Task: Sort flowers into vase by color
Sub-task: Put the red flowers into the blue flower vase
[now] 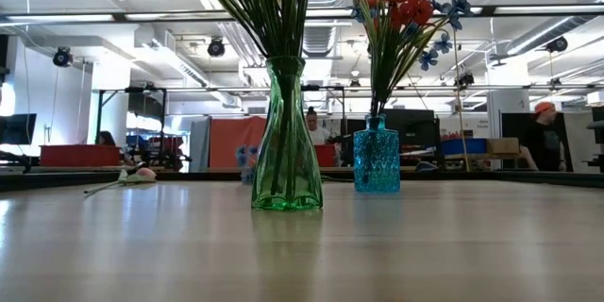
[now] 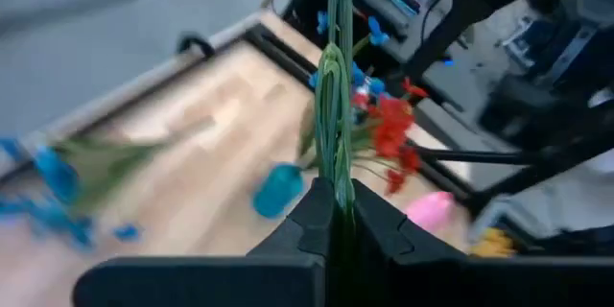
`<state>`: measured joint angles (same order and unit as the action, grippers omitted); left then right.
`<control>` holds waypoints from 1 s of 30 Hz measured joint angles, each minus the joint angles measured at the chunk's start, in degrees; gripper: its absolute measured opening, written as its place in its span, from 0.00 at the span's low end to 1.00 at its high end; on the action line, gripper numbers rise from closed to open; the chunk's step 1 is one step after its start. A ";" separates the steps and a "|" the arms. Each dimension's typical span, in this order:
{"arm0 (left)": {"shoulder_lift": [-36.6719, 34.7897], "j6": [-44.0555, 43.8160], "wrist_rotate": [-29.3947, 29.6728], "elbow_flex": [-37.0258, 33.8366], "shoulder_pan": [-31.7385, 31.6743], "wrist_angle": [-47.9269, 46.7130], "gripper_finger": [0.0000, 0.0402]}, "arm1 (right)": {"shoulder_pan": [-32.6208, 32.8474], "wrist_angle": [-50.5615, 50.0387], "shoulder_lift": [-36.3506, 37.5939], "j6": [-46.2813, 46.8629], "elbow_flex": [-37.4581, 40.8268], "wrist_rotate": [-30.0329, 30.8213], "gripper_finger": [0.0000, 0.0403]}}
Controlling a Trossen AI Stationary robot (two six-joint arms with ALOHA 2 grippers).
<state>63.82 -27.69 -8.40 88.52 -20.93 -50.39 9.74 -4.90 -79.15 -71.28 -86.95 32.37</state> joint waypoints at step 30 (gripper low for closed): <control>13.80 -14.32 3.54 13.01 13.33 1.61 0.02 | -5.88 13.07 -11.28 -25.20 -5.67 3.39 0.34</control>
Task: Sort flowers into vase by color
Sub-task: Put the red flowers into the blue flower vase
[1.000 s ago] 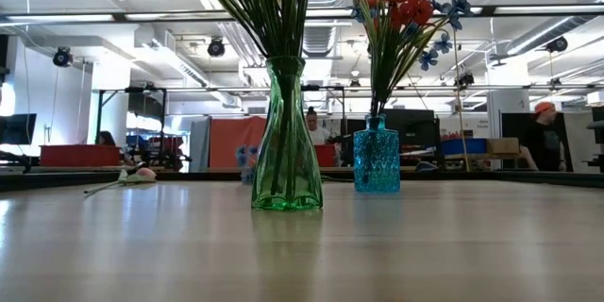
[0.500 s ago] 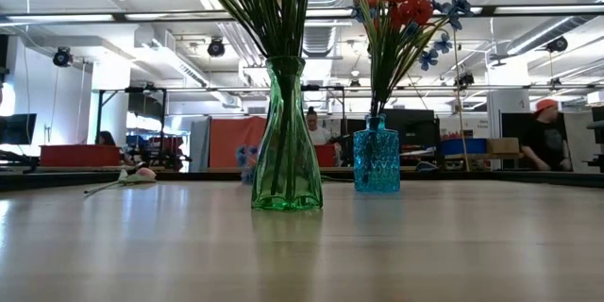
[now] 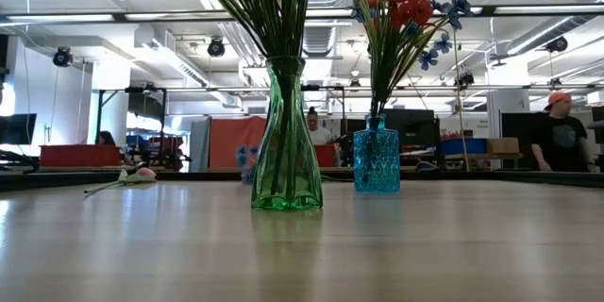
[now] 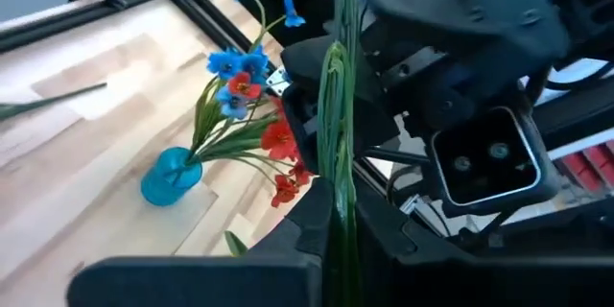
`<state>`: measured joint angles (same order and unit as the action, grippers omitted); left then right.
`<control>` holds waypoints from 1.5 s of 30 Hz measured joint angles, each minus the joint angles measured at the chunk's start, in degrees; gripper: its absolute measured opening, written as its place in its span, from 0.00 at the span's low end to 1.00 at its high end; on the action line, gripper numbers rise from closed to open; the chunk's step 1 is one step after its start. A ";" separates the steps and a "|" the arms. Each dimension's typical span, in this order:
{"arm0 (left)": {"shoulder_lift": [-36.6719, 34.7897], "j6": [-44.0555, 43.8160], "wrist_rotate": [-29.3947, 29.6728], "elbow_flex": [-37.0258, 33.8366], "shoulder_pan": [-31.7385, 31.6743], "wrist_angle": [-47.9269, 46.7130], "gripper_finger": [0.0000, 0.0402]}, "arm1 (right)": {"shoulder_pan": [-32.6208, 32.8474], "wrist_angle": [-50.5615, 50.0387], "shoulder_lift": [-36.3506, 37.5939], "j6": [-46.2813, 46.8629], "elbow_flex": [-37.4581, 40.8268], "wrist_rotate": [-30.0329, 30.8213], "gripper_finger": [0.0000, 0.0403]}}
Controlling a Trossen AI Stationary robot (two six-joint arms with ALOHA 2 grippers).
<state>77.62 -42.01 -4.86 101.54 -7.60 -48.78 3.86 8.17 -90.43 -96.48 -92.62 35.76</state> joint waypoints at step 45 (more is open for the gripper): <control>-24.55 28.94 15.66 -29.79 17.27 29.03 0.62 | 27.08 -22.55 26.89 70.58 20.34 9.20 0.03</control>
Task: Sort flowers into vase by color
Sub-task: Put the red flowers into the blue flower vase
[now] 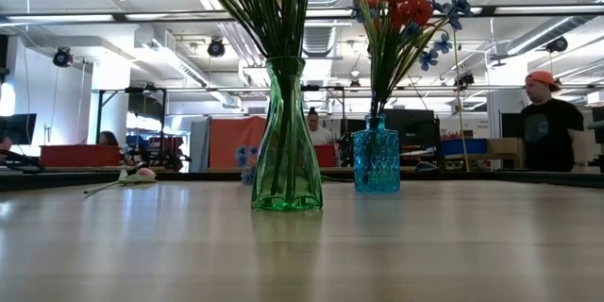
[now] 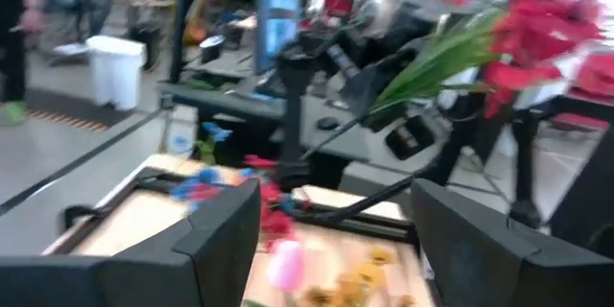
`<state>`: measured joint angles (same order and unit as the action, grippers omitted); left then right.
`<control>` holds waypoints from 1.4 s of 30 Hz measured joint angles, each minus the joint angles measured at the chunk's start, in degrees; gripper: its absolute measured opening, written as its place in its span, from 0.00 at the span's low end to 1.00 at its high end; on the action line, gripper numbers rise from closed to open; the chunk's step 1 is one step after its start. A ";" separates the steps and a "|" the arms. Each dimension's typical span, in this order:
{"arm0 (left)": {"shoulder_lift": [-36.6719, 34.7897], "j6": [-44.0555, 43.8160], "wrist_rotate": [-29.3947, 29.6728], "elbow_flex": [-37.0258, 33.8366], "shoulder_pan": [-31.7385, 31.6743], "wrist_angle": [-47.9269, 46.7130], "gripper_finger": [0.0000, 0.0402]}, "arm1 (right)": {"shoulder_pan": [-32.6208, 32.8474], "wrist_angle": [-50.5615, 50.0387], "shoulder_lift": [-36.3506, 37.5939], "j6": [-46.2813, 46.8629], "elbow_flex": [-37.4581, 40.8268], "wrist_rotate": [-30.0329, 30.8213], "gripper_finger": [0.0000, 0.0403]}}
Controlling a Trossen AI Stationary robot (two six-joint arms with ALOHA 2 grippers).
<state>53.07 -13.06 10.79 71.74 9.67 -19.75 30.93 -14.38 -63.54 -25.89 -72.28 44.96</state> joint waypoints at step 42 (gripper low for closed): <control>43.07 20.72 39.36 10.27 24.34 16.56 0.61 | 6.45 88.32 -6.50 1.50 46.99 -7.87 0.03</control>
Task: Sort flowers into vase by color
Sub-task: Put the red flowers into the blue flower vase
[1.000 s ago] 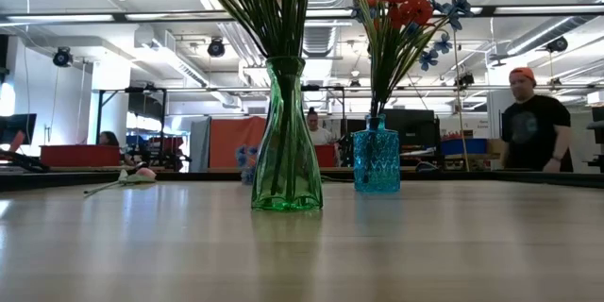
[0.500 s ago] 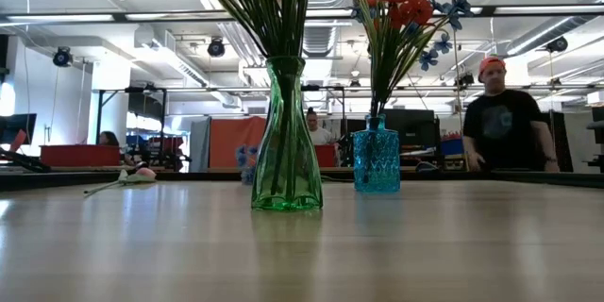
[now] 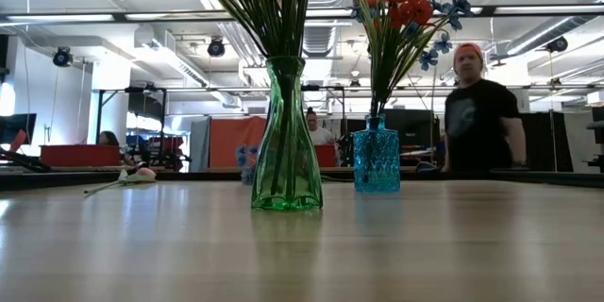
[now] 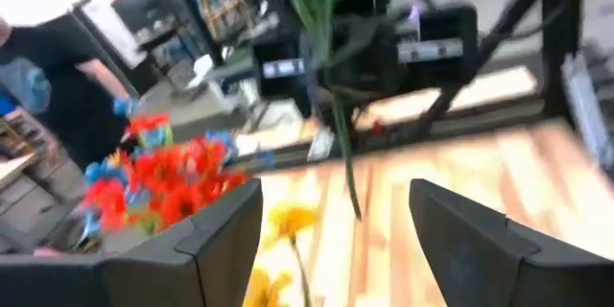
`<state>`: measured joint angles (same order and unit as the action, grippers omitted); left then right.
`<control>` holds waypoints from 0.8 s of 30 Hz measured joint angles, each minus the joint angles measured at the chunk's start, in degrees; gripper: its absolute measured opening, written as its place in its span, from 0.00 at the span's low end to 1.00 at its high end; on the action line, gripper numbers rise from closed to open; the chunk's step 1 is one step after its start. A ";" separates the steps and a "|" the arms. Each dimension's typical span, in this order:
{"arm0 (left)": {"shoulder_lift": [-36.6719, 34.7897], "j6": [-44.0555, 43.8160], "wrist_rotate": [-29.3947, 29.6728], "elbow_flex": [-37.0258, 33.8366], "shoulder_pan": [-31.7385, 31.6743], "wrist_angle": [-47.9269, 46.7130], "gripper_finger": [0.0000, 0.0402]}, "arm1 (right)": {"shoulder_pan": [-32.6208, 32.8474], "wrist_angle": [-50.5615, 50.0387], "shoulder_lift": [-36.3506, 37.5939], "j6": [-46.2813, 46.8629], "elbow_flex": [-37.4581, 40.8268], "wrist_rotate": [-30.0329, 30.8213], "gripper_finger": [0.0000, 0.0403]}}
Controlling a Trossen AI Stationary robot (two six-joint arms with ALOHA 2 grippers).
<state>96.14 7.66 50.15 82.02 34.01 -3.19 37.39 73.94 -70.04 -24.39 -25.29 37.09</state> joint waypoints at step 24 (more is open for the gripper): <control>-34.67 5.06 9.75 -14.24 0.91 -18.18 0.62 | -15.17 16.18 -5.75 5.86 9.70 -7.16 0.03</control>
<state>61.48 12.71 59.90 67.77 34.91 -21.37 22.22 90.12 -75.79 -18.54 -15.58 29.93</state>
